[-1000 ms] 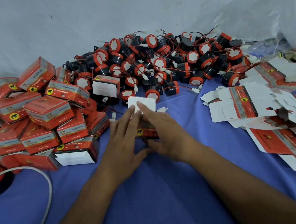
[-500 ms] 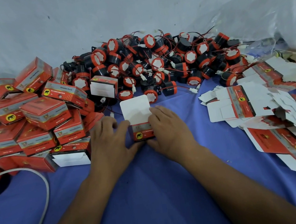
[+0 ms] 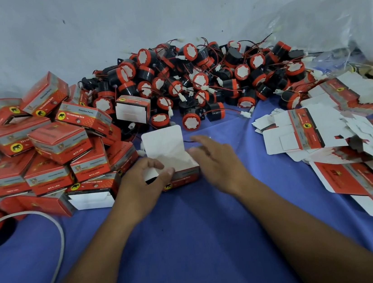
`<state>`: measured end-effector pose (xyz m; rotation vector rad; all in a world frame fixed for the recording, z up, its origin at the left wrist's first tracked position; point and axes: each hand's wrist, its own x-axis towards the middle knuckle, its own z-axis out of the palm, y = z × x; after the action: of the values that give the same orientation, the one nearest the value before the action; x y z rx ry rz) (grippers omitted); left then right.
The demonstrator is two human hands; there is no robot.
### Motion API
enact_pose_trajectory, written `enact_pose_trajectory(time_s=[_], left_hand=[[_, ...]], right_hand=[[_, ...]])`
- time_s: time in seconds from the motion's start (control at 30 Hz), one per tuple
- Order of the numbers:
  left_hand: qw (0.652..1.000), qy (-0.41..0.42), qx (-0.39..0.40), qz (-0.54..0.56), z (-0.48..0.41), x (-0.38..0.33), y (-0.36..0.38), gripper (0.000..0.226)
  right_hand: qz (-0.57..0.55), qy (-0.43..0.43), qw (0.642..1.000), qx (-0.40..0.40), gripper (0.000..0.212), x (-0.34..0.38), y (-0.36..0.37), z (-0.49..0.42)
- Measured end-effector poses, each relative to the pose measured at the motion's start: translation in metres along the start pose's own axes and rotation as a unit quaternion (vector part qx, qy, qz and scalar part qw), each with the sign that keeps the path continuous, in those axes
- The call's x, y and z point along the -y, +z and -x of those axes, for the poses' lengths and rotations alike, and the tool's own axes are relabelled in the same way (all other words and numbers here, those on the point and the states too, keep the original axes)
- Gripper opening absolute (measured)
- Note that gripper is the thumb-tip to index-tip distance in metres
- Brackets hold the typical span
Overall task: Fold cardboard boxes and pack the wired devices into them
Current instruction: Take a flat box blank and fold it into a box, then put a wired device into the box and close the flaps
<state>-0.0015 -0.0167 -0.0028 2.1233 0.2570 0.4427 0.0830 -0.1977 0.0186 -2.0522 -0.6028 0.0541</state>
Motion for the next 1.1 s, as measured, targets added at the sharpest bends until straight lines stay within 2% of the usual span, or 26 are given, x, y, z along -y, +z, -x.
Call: enact_pose_trajectory(time_s=[0.07, 0.17, 0.33, 0.5, 0.57, 0.67, 0.8, 0.87, 0.93, 1.03, 1.1], left_hand=[[1.000, -0.007, -0.006, 0.002, 0.001, 0.001, 0.001, 0.024], [0.999, 0.002, -0.041, 0.002, 0.002, -0.001, 0.006, 0.033], [0.998, -0.003, -0.056, -0.008, 0.001, 0.000, 0.007, 0.036], [0.999, -0.004, -0.040, -0.016, 0.003, 0.000, 0.005, 0.039], [0.999, 0.003, -0.034, -0.022, 0.003, -0.001, 0.004, 0.040], [0.999, 0.006, -0.029, -0.026, 0.003, -0.001, 0.003, 0.040], [1.000, 0.014, -0.019, -0.010, 0.003, -0.001, 0.003, 0.039], [1.000, 0.024, -0.014, -0.003, 0.004, -0.001, 0.003, 0.039], [0.999, 0.035, 0.002, -0.003, 0.005, -0.002, 0.004, 0.041], [0.997, 0.059, 0.043, -0.001, 0.009, -0.006, 0.006, 0.044], [0.995, 0.080, 0.058, -0.005, 0.014, -0.012, 0.009, 0.046]], right_hand=[[-0.033, 0.021, 0.996, -0.077, 0.018, -0.008, -0.005, -0.008], [0.053, -0.013, 0.991, -0.121, 0.019, -0.027, -0.013, -0.018], [0.151, -0.042, 0.984, -0.081, 0.041, -0.026, -0.024, -0.073], [0.242, -0.010, 0.969, 0.046, 0.070, -0.025, -0.014, -0.132], [0.285, -0.009, 0.956, 0.069, 0.075, -0.032, -0.009, -0.145], [0.311, -0.020, 0.949, 0.047, 0.069, -0.038, -0.002, -0.145], [0.266, -0.061, 0.962, -0.022, 0.052, -0.037, -0.012, -0.123], [0.193, -0.071, 0.976, -0.076, 0.058, -0.024, -0.032, -0.106], [0.132, -0.119, 0.977, -0.120, 0.059, -0.006, -0.056, -0.081], [0.058, -0.206, 0.974, -0.073, 0.040, 0.026, -0.081, -0.029], [0.090, -0.229, 0.969, -0.027, 0.036, 0.035, -0.079, -0.001]])
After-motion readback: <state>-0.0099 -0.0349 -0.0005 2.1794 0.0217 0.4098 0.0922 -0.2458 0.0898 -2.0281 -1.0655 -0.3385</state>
